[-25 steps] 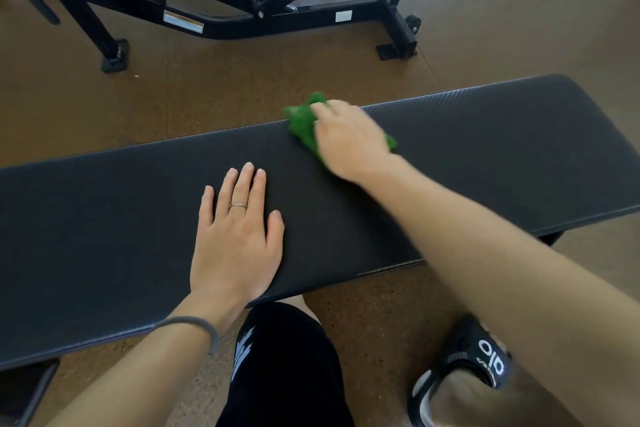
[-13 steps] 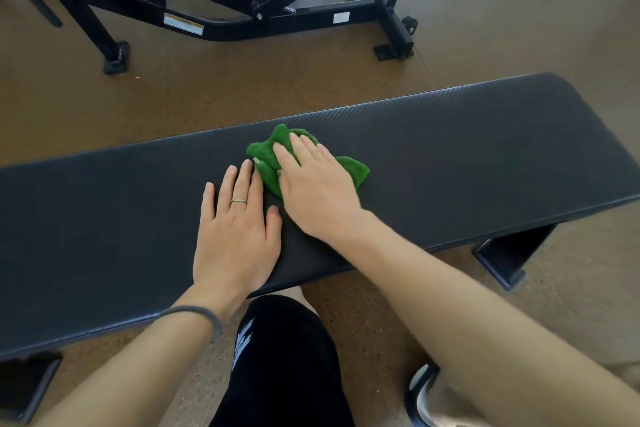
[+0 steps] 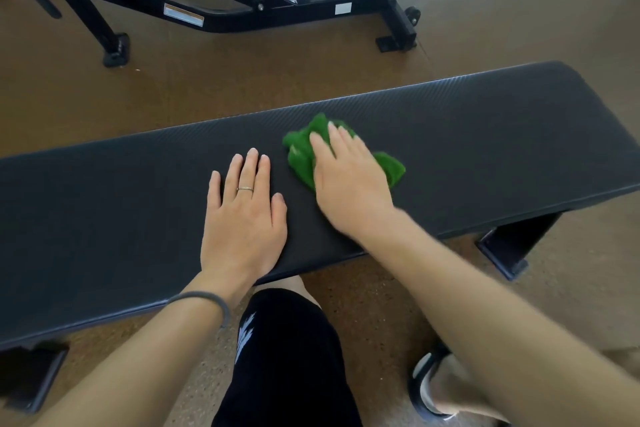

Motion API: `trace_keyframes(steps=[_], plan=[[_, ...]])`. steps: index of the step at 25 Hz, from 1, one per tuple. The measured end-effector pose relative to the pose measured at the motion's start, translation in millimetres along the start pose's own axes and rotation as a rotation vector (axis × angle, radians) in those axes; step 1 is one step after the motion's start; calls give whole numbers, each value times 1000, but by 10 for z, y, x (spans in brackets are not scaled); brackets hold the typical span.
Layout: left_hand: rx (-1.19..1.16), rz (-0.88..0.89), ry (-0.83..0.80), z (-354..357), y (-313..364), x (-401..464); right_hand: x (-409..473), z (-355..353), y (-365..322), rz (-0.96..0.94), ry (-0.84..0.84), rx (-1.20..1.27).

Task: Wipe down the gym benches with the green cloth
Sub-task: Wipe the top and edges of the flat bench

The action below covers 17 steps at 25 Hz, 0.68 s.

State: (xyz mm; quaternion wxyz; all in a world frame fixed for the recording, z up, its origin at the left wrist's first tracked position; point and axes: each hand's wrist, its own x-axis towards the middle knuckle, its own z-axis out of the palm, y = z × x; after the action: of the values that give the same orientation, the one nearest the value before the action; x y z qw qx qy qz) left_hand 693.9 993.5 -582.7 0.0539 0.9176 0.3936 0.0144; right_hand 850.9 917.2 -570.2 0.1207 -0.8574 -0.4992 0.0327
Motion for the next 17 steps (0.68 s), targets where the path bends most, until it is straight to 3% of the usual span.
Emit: trace_keyframes(steps=[3, 8, 12, 17], plan=[[12, 11, 7, 12, -2, 13, -684, 36, -73, -31, -18, 11], [-9, 15, -4, 13, -29, 34, -7, 37, -284, 68, -6, -6], [-138, 14, 2, -87, -119, 18, -498, 148, -371, 58, 115, 11], [-96, -36, 53, -154, -416, -169, -719, 111, -443, 9, 125, 31]])
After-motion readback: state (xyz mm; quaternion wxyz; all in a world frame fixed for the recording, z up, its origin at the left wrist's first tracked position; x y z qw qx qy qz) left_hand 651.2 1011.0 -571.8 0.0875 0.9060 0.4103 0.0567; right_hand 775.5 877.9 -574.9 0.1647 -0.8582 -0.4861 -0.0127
